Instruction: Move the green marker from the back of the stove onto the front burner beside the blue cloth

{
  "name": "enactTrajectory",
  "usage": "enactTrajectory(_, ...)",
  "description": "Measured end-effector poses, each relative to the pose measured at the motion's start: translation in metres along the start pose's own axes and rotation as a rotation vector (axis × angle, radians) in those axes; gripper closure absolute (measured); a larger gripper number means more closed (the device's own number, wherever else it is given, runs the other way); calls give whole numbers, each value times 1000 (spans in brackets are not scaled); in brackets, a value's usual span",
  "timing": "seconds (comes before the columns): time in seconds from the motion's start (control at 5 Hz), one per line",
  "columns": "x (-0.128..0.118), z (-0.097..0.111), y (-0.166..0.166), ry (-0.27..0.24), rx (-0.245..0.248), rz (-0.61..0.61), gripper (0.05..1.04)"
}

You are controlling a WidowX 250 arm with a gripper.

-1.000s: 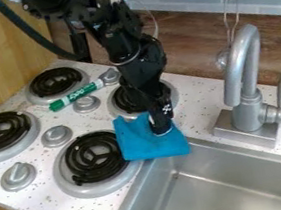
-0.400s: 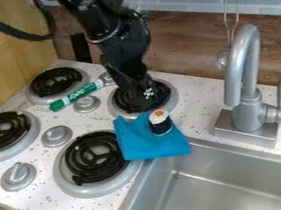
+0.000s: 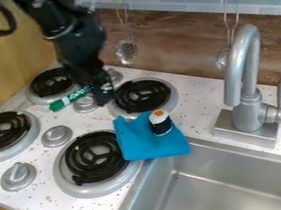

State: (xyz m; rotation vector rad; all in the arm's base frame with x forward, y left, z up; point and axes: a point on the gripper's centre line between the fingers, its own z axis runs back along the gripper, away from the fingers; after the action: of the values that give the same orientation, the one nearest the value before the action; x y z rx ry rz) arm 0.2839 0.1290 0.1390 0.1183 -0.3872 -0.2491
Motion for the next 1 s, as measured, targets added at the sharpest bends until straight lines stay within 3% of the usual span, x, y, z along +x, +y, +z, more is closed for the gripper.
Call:
enactTrajectory(0.4, -8, -14, 46, 94, 119, 94, 82)
enactTrajectory(0.6, -29, -40, 81, 129, 115, 184, 82)
enactTrajectory(1.0, -25, -86, 128, 95, 94, 205, 82)
